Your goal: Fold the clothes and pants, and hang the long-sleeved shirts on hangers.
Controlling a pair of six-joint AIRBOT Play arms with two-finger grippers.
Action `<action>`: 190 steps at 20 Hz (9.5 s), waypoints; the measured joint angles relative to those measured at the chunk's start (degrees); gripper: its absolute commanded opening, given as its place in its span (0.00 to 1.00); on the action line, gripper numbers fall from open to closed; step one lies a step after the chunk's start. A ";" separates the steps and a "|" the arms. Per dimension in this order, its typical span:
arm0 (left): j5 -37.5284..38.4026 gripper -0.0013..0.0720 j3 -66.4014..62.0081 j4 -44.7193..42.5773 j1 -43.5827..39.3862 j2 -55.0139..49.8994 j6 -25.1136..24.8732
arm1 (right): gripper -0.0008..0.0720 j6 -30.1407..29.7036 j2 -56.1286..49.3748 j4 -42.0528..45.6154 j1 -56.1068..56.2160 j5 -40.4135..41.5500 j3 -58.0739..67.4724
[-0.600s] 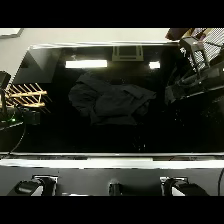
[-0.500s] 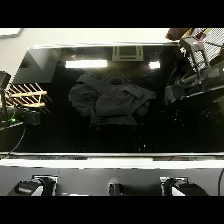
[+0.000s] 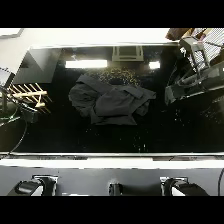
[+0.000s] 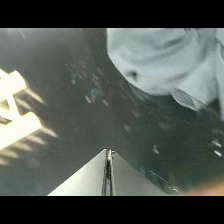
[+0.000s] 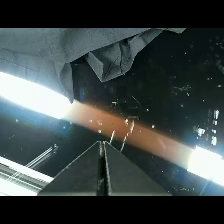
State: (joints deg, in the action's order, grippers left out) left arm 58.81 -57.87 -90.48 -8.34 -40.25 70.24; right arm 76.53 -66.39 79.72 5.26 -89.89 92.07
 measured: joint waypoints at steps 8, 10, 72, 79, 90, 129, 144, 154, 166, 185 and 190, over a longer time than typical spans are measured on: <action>-6.95 0.05 0.02 1.84 0.00 0.00 -2.32 | 0.06 -0.13 0.00 0.00 0.00 0.00 0.00; -8.44 0.05 0.02 2.69 0.00 0.00 -2.34 | 0.06 -0.13 0.00 0.00 0.00 0.00 0.00; -10.97 0.04 -43.50 20.33 6.40 -9.38 23.32 | 0.06 18.21 23.87 -7.50 -16.39 28.17 17.22; -3.89 0.04 -42.40 13.94 6.40 -3.19 30.73 | 0.06 27.89 26.77 1.49 -16.85 26.51 19.15; -2.93 0.04 -27.63 20.98 4.04 -28.70 36.52 | 0.06 27.36 -19.80 -30.16 -13.66 29.83 19.30; -1.81 0.04 -26.73 30.51 5.49 -46.64 33.68 | 0.06 1.64 -6.73 -62.01 26.14 60.96 -56.15; -5.22 0.04 -51.78 28.79 7.78 -16.83 24.74 | 0.06 10.29 15.08 -28.13 3.04 30.16 16.37; -7.32 0.04 -52.06 22.29 7.93 -1.66 24.22 | 0.06 23.34 22.82 -16.83 2.58 27.69 25.38; -7.56 0.04 -31.56 22.01 7.80 -31.04 24.28 | 0.06 28.20 -18.03 -6.01 2.58 20.44 21.94; 3.37 0.94 -26.34 33.33 23.28 -41.11 22.75 | 0.78 14.93 -27.50 -9.22 -18.12 7.34 12.31; 4.94 0.94 -4.50 33.42 28.30 -27.17 19.28 | 0.78 7.32 -18.34 -16.96 -25.03 5.31 -15.17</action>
State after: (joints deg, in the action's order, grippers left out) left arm 63.75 -62.37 -57.06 19.97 -67.42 89.52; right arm 83.85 -84.73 62.76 -19.77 -84.58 76.90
